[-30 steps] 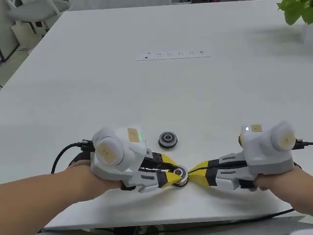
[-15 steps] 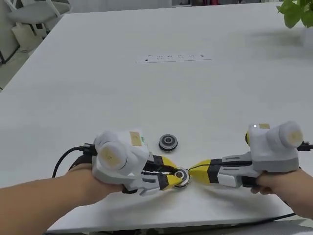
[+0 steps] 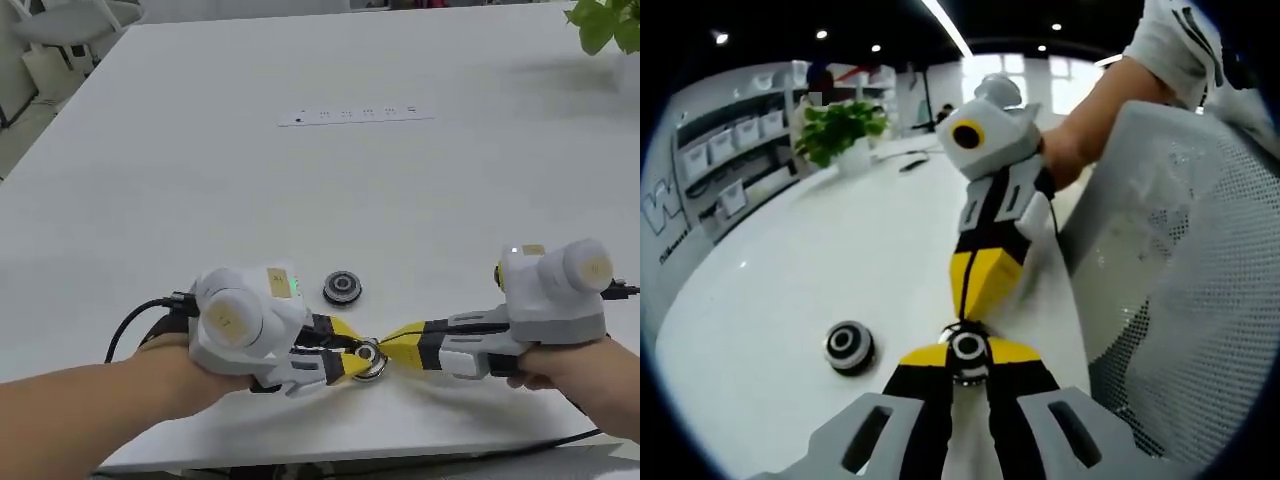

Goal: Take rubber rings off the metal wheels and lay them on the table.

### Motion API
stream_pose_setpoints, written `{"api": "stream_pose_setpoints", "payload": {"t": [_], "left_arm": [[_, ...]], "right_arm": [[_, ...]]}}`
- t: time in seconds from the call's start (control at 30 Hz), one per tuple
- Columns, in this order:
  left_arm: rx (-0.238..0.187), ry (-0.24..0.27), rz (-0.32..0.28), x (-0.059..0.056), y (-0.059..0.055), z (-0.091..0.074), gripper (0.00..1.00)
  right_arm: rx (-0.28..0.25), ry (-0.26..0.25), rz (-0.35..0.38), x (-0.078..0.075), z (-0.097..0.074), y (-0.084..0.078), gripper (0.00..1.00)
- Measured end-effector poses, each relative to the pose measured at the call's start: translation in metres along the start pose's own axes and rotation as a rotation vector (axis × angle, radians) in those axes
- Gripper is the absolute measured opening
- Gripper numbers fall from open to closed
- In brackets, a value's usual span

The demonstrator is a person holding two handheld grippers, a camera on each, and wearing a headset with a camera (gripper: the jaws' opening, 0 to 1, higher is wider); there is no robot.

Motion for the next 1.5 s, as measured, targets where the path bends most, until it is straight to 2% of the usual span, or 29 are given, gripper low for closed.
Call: {"api": "stream_pose_setpoints", "payload": {"t": [0.27, 0.3, 0.37, 0.53, 0.7, 0.87, 1.07, 1.3, 1.5], "left_arm": [[0.0, -0.002, -0.002, -0.002, 0.002, -0.001, 0.11], [0.0, -0.002, -0.004, -0.002, 0.002, -0.001, 0.11], [-0.001, -0.001, -0.01, -0.002, 0.002, -0.001, 0.12], [-0.008, -0.01, -0.04, 0.001, 0.0, -0.001, 0.12], [-0.017, -0.013, -0.016, 0.002, -0.001, -0.001, 0.13], [-0.011, -0.032, -0.032, 0.004, -0.002, -0.002, 0.14], [-0.017, -0.07, -0.027, 0.001, -0.002, -0.009, 0.23], [-0.045, -0.075, -0.044, 0.006, 0.005, -0.019, 0.29], [-0.054, -0.069, -0.058, 0.011, 0.005, -0.031, 0.38]], "right_arm": [[-0.012, 0.058, -0.018, 0.01, 0.007, 0.004, 0.0], [-0.031, 0.071, -0.015, 0.012, 0.009, 0.007, 0.0], [-0.016, 0.064, -0.031, 0.01, 0.008, 0.007, 0.0], [-0.024, 0.048, -0.028, 0.005, 0.003, 0.006, 0.0], [-0.023, 0.037, -0.025, 0.003, 0.003, 0.005, 0.0], [-0.025, 0.032, -0.018, 0.001, 0.001, 0.005, 0.0], [-0.026, 0.037, -0.012, 0.001, 0.001, 0.005, 0.0], [-0.025, 0.05, -0.014, 0.003, 0.002, 0.008, 0.0], [-0.033, 0.06, -0.011, 0.004, 0.002, 0.011, 0.0]]}}
Point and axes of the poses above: the centre of the closed fingertips' face, and the gripper's own axes: z roughly forward along the fingers, x roughly to its left, y roughly out of its top, the point moved 3 cm from there along -z, roughly backward along the fingers, and after that the axes turned 14 degrees about y, right-handed, at the moved point
